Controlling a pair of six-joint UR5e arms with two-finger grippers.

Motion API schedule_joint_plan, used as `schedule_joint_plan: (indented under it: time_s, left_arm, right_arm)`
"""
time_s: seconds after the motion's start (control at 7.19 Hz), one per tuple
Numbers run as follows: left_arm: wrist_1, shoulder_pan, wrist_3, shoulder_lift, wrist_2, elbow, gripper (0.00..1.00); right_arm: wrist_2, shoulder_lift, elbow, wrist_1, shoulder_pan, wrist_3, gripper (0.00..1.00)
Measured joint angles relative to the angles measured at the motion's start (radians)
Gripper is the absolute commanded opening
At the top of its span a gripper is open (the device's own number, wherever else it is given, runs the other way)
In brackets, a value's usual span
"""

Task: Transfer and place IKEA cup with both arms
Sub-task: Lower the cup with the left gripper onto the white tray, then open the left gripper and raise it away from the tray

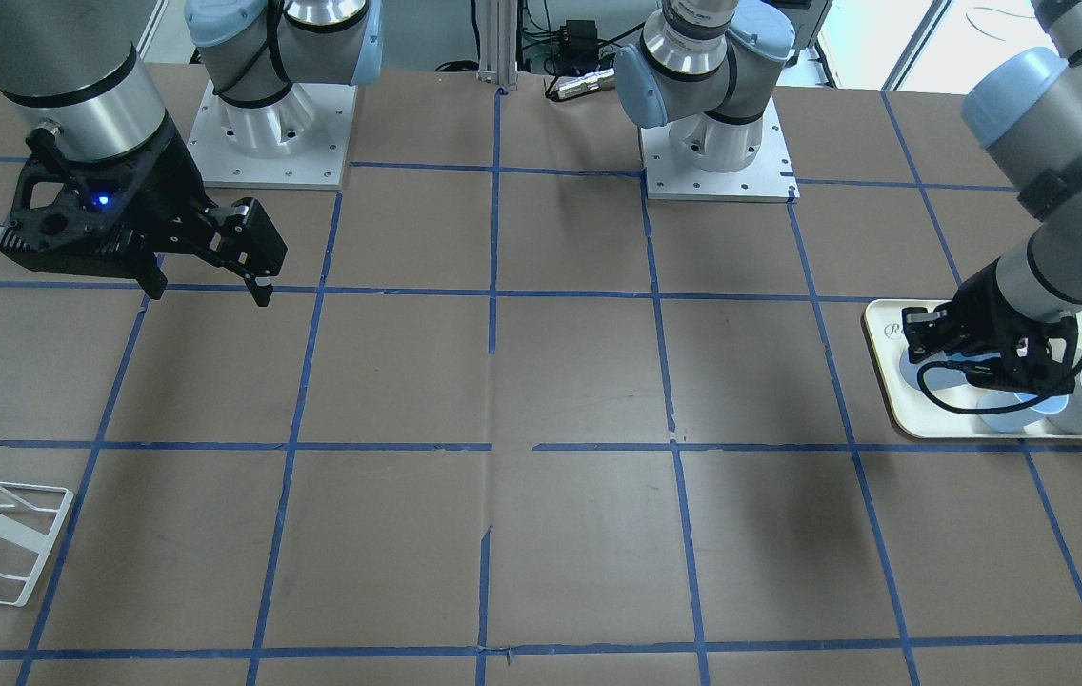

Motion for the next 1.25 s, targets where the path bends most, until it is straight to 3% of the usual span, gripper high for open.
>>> schedule_joint_plan:
  time_s: [0.42,1.11,1.25]
  left_arm:
    - [0.109,0.031,0.022,-0.096,0.070,-0.001,0.00]
    - [0.140,0.092,0.077,-0.174,0.098,-0.003,0.00]
    - [0.142,0.096,0.085,-0.184,0.100,-0.003,0.27]
  right_arm:
    - [0.002,0.000,0.000,0.002,0.000,-0.002,1.00]
    - [0.004,0.001,0.000,0.004,0.000,-0.008,1.00]
    - [0.003,0.001,0.000,0.003,0.000,-0.008,1.00]
